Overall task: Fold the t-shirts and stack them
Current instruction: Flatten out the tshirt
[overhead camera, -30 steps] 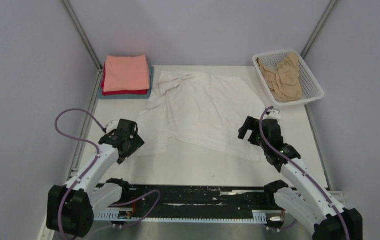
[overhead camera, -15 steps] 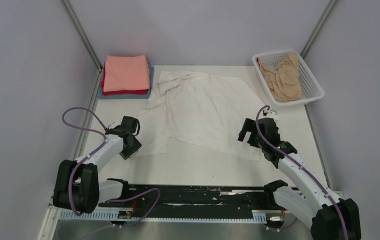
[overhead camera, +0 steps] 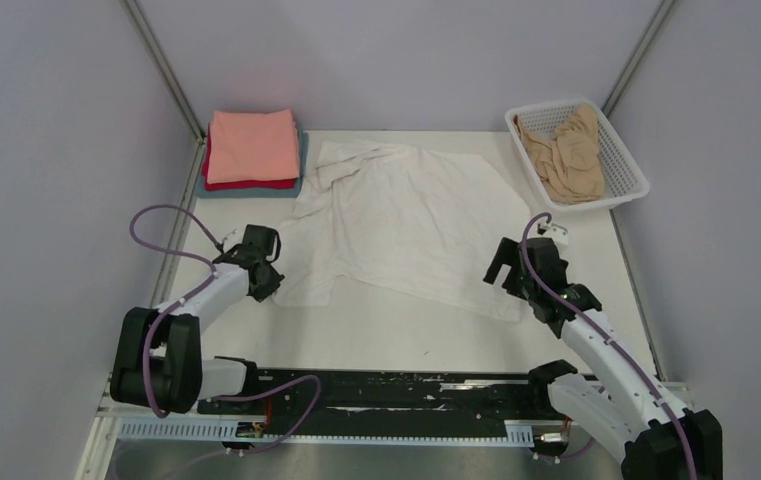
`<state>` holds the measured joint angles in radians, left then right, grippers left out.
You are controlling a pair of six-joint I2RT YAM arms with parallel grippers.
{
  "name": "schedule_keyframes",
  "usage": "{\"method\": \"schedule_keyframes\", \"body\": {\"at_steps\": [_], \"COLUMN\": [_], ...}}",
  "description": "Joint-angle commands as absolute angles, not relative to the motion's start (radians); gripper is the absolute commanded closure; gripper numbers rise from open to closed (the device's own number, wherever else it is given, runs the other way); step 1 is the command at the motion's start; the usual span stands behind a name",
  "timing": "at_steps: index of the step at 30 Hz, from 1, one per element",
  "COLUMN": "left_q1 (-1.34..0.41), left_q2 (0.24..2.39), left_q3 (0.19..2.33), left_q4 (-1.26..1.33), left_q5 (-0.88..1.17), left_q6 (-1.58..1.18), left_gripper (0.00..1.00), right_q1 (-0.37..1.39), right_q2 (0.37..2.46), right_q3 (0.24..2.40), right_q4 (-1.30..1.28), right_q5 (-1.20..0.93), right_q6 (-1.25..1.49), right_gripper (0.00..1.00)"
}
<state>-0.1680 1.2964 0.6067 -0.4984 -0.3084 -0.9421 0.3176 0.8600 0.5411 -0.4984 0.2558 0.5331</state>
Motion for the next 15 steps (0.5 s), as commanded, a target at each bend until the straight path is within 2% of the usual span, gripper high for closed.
{"method": "schedule_keyframes", "body": {"at_steps": [1, 7, 15], "left_q1": [-0.168, -0.168, -0.168], "left_q2": [1.28, 1.197, 1.193], "left_q3": [0.534, 0.485, 0.494], "left_q4": [-0.355, -0.285, -0.299], "left_q5": [-0.218, -0.178, -0.195], "left_q6": [-0.907, -0.879, -0.87], "left_gripper": [1.0, 1.0, 1.0], "right_q1": [0.283, 0.221, 0.193], "right_q2": [0.843, 0.845, 0.891], "right_q3": [0.596, 0.53, 0.473], "right_q4": [-0.624, -0.675, -0.684], "right_q5": [0.301, 0.301, 0.211], "right_q6": [0.636, 0.768, 0.803], "right_gripper": [0.0, 0.02, 0.24]}}
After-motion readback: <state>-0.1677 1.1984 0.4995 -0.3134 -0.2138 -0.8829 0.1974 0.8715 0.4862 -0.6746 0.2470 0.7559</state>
